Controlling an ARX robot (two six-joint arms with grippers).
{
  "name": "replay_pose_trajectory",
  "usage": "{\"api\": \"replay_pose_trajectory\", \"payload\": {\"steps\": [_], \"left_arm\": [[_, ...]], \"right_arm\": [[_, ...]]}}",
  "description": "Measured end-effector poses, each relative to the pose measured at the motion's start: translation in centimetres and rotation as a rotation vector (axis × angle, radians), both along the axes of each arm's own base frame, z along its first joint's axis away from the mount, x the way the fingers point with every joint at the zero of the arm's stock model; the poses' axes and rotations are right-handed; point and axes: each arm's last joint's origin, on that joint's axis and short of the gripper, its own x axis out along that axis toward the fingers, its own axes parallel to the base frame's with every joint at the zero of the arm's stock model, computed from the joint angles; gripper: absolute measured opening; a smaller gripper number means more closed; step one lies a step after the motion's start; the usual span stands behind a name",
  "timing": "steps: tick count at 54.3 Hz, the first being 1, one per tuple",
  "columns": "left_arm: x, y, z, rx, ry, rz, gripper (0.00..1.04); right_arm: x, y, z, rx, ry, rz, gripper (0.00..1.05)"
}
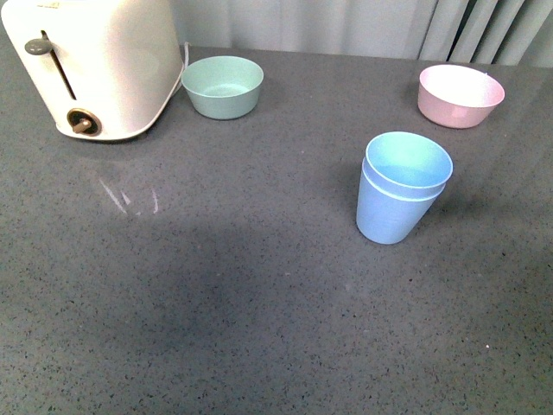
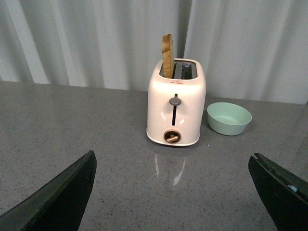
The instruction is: Stack blue cups with both arms
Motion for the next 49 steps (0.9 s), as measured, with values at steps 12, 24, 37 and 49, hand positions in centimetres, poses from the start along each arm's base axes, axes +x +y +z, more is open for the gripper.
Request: {"api": "replay_pose_trajectory", "payload": {"steps": [12,24,37,49], "left_arm": [[0.0,0.0,0.0,0.0,0.0,0.0,0.96],[0.0,0.0,0.0,0.0,0.0,0.0,0.96],[0.0,0.0,0.0,0.0,0.0,0.0,0.96],[0.0,0.0,0.0,0.0,0.0,0.0,0.96]], "right_arm": [[-2.8,-1.1,-1.0,0.004,-0.003,0.001,0.02],[-4.9,-2.0,-1.8,0.005,-0.003,-0.003,0.02],[-6.1,-2.0,-2.4,0.005,-0.017,-0.005,0.02],[-7.3,-2.0,-1.9,0.006,-0.031,-0.005,0.02]]}}
